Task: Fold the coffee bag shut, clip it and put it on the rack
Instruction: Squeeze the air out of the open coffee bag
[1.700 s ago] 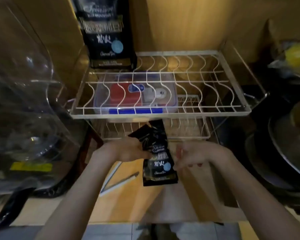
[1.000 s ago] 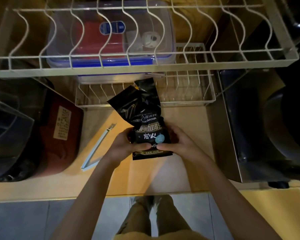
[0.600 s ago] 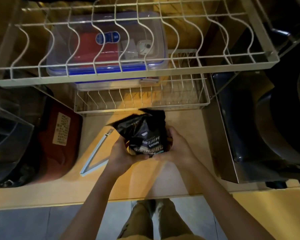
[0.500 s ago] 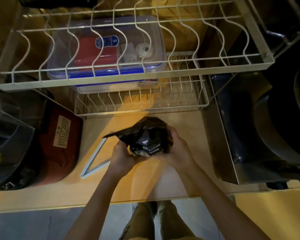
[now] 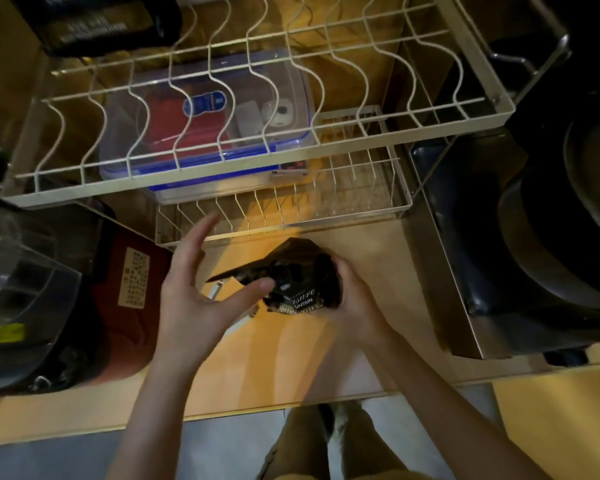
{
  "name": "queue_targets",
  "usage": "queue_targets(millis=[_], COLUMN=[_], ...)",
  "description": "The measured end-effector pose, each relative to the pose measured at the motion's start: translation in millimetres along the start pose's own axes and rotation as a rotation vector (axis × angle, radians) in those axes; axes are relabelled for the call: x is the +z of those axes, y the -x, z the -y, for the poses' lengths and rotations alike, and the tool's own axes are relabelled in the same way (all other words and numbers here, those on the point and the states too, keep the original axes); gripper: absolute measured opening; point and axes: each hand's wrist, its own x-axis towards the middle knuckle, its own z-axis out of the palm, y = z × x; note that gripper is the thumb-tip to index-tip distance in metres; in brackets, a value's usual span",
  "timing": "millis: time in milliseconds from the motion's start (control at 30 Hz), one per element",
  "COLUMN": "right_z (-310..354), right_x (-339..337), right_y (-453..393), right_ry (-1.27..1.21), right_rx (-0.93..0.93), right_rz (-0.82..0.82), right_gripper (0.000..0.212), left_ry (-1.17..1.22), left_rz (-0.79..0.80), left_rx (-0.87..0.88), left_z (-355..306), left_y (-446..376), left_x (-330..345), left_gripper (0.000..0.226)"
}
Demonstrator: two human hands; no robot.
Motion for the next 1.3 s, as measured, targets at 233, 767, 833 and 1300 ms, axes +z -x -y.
queue_targets(millis=[233,767,833,1300], right_z=[-9,-13,-14,-16], right_x=[6,-14,-12,-1], right_y=[-4,-34,-36,-34], right_ry=[0.095,-0.002,0.034,0.115], right_rx=[0.001,0.082,0.08,0.066], right_rz=[-0.034,-0.171,-0.216,-0.308], right_gripper=[0.08,0.024,0.018,0.022], left_ry=[-0.676,-0.381,-0.367,-0.483], left_rz=[0.258,0.188,0.177,0.152], left_rx=[0.423,0.327,0.309,0.346], left_z=[-37,-19,-21,-29], left_y=[-15,-8,-7,-13], left_x=[36,42,43,33], left_gripper=[0.045,0.025,0.028,0.029])
